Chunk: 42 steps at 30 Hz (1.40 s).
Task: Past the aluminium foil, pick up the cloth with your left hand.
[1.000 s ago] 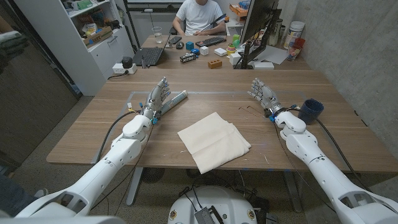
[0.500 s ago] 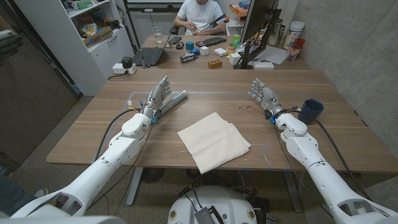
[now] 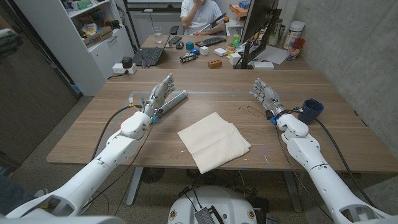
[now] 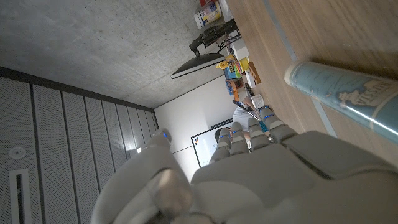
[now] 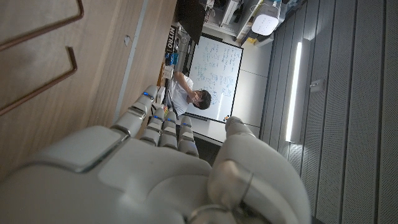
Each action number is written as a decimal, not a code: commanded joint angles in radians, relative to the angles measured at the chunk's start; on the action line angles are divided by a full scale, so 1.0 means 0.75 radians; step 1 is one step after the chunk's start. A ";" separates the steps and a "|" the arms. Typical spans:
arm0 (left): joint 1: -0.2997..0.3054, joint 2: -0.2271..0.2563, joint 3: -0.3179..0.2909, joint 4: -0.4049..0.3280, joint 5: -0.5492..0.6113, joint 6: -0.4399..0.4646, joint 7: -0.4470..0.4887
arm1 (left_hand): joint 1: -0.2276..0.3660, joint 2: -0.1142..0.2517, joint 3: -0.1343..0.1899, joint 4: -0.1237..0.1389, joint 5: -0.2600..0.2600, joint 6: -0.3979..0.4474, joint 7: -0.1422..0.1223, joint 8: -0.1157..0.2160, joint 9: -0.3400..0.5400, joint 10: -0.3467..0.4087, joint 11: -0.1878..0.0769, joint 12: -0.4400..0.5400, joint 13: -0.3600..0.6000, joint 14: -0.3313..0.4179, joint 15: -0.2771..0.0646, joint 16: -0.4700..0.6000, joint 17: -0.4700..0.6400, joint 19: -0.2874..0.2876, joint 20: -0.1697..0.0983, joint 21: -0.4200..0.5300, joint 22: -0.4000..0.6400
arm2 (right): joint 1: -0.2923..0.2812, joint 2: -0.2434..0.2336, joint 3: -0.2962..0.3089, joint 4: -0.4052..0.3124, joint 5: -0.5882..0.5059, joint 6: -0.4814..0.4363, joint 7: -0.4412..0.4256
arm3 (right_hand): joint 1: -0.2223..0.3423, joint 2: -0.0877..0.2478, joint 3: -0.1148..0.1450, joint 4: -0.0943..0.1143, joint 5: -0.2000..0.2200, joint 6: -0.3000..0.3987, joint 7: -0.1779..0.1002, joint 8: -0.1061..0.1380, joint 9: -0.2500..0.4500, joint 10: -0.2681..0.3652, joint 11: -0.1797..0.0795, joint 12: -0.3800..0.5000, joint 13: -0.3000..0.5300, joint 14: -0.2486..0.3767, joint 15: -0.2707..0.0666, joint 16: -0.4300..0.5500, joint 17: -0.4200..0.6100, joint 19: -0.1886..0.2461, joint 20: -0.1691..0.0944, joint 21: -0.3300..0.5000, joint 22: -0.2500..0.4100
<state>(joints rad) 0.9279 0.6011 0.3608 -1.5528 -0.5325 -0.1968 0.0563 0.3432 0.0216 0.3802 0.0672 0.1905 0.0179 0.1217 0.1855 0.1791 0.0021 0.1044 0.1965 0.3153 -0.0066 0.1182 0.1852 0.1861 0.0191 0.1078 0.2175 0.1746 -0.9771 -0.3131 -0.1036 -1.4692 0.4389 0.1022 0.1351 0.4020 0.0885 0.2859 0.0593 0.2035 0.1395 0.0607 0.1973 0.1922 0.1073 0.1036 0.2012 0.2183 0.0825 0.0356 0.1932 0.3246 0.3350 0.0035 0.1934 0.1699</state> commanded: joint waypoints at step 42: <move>-0.096 0.606 0.186 -0.868 0.751 1.000 0.026 | 0.253 0.003 0.080 -0.237 -0.017 0.153 -0.087 0.051 0.012 0.060 -0.009 0.044 -0.055 0.115 0.051 0.031 0.003 0.102 0.148 0.012 0.021 | 0.034 0.026 -0.017 -0.007 -0.027 -0.010 -0.008 | -0.013 0.003 0.001 -0.018 0.003 0.018 -0.028 0.003 -0.001 0.033 -0.003 0.006 -0.012 0.042 -0.003 0.019 -0.021 0.026 0.006 0.011 0.007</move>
<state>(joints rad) 0.9448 0.9896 0.4081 -2.0806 -0.1515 0.2844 0.1920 0.5142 0.0263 0.4396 -0.1002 0.1835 0.1084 0.0673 0.2138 0.1841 0.0496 0.1036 0.2227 0.2734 0.0653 0.1501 0.2025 0.1841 0.0773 0.2144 0.2176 0.1841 -0.9602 -0.2935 -0.1088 -1.4764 0.4237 0.0978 0.1276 0.4020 0.0885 0.2860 0.0536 0.2034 0.1484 0.0444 0.1973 0.1908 0.1215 0.1001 0.2012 0.2090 0.1039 0.0356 0.2041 0.3061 0.3439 0.0054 0.1934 0.1697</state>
